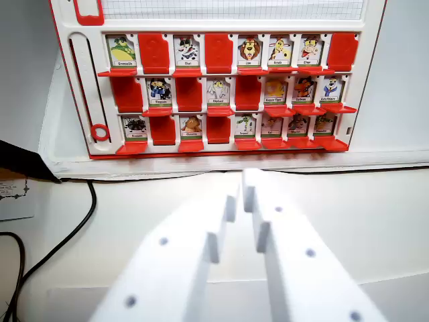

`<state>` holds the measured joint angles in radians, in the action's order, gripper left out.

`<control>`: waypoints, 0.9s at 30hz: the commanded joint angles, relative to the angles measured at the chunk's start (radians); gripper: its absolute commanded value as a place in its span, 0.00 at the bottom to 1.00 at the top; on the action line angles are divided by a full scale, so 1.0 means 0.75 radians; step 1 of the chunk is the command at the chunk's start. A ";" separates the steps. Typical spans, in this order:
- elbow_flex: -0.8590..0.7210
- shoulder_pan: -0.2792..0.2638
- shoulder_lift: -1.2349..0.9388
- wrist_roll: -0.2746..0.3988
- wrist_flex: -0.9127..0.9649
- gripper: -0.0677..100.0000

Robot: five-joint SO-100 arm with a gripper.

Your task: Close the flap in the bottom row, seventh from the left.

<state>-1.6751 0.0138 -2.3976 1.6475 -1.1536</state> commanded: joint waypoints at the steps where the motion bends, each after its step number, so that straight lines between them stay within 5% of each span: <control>1: 0.063 0.004 0.059 -0.027 0.014 0.00; 18: 0.010 0.020 0.043 -0.010 0.051 0.00; 27: -0.157 0.133 0.035 0.063 0.272 0.00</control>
<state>-1.7825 0.0813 -2.3501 1.6797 -1.0354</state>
